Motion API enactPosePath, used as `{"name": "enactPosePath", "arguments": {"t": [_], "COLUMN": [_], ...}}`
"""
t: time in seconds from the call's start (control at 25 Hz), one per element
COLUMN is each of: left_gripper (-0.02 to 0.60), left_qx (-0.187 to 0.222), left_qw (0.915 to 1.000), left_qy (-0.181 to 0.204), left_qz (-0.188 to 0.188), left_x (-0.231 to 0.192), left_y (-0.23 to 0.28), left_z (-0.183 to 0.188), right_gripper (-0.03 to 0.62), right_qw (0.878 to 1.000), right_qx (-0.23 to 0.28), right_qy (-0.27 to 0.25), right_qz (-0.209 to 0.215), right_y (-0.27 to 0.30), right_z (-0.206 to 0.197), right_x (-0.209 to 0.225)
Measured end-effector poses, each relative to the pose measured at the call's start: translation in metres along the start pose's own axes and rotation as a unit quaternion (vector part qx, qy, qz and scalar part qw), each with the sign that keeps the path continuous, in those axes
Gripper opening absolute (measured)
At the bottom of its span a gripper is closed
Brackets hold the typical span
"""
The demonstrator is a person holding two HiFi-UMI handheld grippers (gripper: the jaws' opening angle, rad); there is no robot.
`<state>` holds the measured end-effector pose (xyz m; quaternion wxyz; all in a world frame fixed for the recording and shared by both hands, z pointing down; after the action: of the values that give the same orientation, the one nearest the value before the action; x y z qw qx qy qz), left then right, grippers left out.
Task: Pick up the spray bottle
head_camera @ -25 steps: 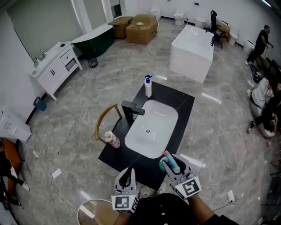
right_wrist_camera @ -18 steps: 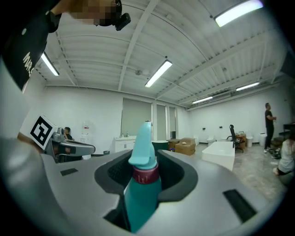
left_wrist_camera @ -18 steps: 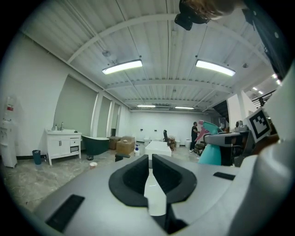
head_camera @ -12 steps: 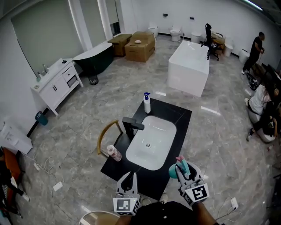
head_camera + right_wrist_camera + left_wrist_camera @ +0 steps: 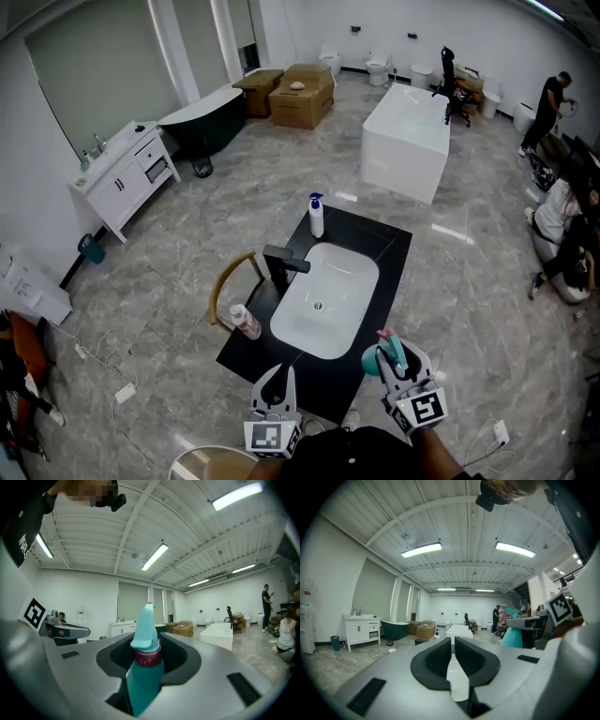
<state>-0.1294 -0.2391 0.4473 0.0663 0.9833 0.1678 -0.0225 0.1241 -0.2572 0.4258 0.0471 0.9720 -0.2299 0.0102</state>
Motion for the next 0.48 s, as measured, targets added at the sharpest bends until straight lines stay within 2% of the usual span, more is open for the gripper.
{"name": "enactPosePath", "arguments": {"t": [0.12,0.28,0.48], "left_gripper": [0.032,0.032,0.032], "left_qx": [-0.001,-0.005,-0.006], "left_qw": [1.0000,1.0000,1.0000], "left_qy": [0.003,0.002,0.001], "left_qz": [0.001,0.004,0.007], "left_x": [0.0000,-0.0005,-0.0005], "left_y": [-0.0012,-0.0021,-0.0033], "left_z": [0.0001,0.0023,-0.0022], "right_gripper": [0.132,0.132,0.132], "right_qw": [1.000,1.000,0.999], "right_qx": [-0.006,0.030,0.030], "right_qy": [0.007,-0.009,0.000], "right_qz": [-0.010,0.002,0.012], "right_y": [-0.0004,0.0005,0.0012], "right_z": [0.0002,-0.0048,-0.0039], "right_x": [0.0011,0.0012,-0.0043]}}
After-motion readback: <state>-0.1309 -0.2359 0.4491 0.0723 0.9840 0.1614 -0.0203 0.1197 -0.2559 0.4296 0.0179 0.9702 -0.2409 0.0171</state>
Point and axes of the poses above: the fingertips, and each gripper's own axes: y forward along the fingers, x to its right, z out of its top, the point moved 6 cm from there along -y, backward along the fingers, and after that the axes turned 2 degrees about z, right-handed, at the moved point
